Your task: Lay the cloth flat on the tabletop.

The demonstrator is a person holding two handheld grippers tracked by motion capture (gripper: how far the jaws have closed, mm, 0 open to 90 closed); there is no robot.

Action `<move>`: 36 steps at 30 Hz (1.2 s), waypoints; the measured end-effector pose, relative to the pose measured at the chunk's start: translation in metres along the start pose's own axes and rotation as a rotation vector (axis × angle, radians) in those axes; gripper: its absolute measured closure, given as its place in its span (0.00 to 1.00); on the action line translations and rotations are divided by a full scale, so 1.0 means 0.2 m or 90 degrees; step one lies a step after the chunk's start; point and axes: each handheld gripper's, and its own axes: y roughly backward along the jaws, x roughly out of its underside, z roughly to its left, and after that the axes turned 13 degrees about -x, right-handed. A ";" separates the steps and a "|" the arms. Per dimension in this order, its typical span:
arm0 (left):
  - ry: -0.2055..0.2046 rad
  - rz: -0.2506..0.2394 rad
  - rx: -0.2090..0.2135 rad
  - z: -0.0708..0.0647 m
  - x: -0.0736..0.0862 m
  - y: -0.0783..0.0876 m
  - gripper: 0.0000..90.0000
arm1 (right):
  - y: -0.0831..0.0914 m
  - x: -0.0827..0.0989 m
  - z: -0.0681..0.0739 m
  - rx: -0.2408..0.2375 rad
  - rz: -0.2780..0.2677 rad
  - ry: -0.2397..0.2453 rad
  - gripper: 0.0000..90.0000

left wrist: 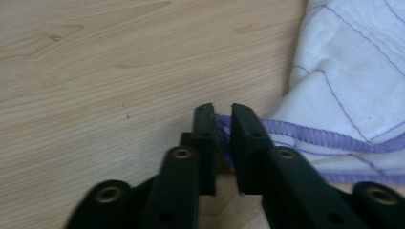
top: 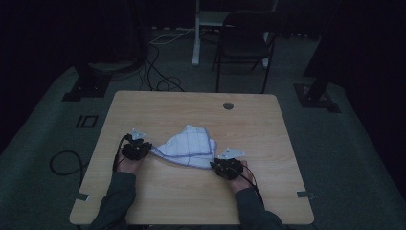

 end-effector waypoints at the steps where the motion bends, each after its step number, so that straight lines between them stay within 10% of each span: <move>1: 0.000 -0.005 -0.002 0.00 -0.01 0.01 0.86 | 0.00 0.00 0.00 0.000 0.000 0.000 0.81; 14: -0.031 -0.062 0.012 -0.07 -0.14 0.10 0.82 | 0.00 0.00 0.00 0.000 0.000 0.000 0.81; 36: -0.191 -0.070 0.148 -0.60 -0.27 -0.06 0.73 | 0.00 0.00 0.00 0.000 -0.001 -0.007 0.81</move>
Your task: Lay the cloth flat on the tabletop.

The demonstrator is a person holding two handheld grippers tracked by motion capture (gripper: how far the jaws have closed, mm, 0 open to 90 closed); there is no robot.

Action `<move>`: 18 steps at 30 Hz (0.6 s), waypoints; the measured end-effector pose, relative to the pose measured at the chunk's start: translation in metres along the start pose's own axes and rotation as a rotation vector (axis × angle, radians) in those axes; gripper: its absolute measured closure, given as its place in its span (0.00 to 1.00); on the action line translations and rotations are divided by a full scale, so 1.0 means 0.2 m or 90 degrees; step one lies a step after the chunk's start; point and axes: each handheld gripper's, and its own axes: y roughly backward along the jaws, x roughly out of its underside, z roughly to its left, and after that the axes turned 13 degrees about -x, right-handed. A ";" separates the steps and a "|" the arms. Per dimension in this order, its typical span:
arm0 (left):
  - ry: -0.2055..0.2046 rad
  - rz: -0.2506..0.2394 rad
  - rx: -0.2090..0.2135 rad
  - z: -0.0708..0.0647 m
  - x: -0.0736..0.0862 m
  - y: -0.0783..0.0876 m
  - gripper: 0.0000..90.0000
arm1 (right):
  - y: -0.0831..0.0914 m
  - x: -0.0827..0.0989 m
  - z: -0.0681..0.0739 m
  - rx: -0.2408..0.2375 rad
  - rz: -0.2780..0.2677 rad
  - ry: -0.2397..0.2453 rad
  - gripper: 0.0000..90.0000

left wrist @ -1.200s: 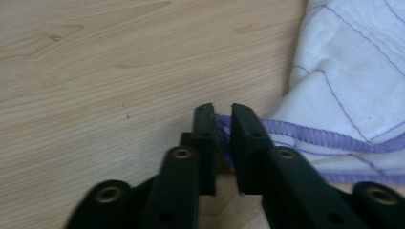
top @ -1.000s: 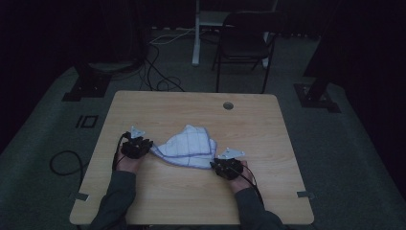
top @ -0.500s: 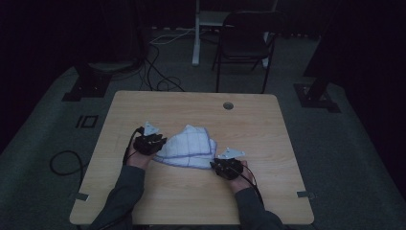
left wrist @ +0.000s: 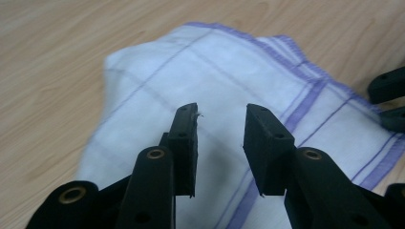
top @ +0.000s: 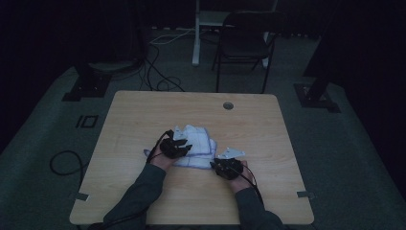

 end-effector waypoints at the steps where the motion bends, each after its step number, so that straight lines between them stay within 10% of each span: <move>1: -0.005 0.002 0.004 -0.01 -0.01 -0.01 0.73 | 0.00 0.00 0.00 0.000 0.000 0.000 0.81; 10: -0.054 0.019 0.038 -0.14 -0.05 -0.10 0.69 | 0.00 0.00 0.00 0.000 0.000 -0.001 0.81; 18: -0.080 0.035 0.008 -0.18 -0.05 -0.14 0.75 | 0.00 0.00 0.00 -0.001 0.000 -0.001 0.81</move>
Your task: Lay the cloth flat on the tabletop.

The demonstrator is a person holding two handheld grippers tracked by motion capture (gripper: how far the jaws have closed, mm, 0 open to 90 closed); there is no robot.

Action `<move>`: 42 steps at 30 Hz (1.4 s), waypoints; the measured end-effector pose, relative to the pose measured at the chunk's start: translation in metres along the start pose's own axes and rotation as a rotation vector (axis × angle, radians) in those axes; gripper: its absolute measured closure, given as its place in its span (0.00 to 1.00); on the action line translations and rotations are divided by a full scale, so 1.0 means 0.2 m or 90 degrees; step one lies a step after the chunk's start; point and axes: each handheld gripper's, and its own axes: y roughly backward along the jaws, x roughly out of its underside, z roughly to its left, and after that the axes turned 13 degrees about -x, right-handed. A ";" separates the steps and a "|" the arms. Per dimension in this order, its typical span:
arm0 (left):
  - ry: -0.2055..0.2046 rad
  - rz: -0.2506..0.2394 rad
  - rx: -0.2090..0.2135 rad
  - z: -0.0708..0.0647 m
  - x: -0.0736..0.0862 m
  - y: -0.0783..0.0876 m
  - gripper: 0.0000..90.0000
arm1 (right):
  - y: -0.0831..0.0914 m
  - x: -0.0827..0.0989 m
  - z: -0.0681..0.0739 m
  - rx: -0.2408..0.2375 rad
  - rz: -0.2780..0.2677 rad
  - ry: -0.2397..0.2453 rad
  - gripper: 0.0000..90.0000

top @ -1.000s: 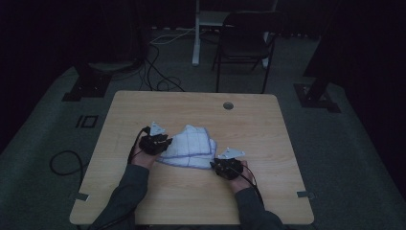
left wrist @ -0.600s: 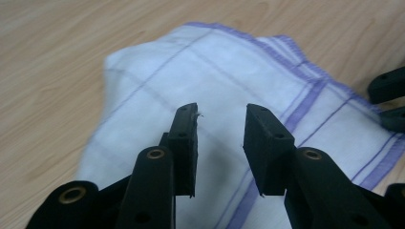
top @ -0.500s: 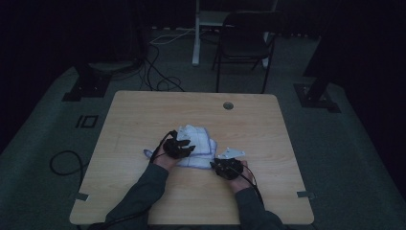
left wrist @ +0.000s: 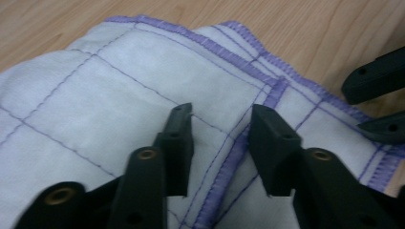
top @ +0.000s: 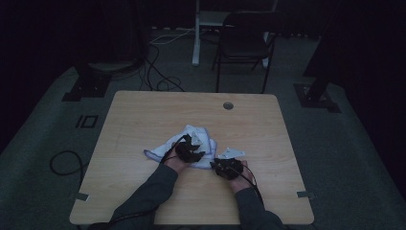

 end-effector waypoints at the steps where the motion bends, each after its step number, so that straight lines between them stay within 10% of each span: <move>1: 0.002 0.003 -0.006 0.00 0.00 0.00 0.80 | 0.00 0.00 0.00 0.000 0.000 0.000 0.81; 15: 0.030 -0.012 -0.032 0.08 -0.02 0.06 0.96 | 0.00 0.00 0.00 -0.001 -0.001 0.001 0.81; 42: 0.170 -0.030 -0.158 0.63 0.08 0.29 0.97 | 0.02 0.01 -0.02 0.007 0.005 -0.014 0.82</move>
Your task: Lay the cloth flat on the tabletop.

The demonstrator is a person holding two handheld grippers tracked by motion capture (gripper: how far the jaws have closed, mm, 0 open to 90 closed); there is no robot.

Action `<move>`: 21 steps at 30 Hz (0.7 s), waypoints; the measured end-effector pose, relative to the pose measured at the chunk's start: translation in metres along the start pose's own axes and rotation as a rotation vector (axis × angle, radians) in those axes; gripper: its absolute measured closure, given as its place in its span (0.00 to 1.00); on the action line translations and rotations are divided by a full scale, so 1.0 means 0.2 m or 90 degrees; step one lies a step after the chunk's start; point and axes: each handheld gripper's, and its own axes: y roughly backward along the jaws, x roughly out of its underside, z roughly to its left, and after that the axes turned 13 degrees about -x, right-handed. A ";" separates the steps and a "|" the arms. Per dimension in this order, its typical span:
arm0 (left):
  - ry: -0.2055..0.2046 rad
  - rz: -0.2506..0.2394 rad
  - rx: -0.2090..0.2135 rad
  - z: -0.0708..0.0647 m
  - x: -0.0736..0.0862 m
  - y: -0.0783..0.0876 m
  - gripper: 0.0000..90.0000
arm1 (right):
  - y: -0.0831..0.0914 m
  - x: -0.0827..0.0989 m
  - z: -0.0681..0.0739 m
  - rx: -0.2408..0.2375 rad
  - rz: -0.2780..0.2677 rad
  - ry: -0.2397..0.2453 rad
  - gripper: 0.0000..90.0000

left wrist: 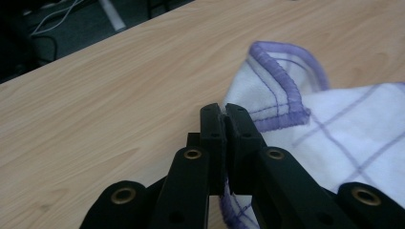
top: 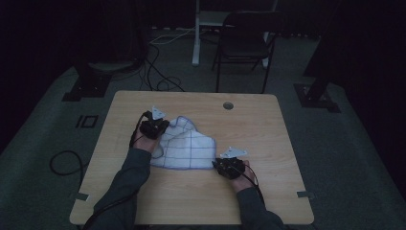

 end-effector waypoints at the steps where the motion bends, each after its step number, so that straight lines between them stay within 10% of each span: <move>1: 0.004 0.002 -0.004 0.02 0.01 0.00 0.97 | 0.00 0.00 0.00 0.000 0.002 -0.001 0.83; 21: 0.145 0.079 -0.057 0.37 0.36 -0.03 0.97 | 0.02 0.00 -0.01 -0.003 0.008 -0.001 0.94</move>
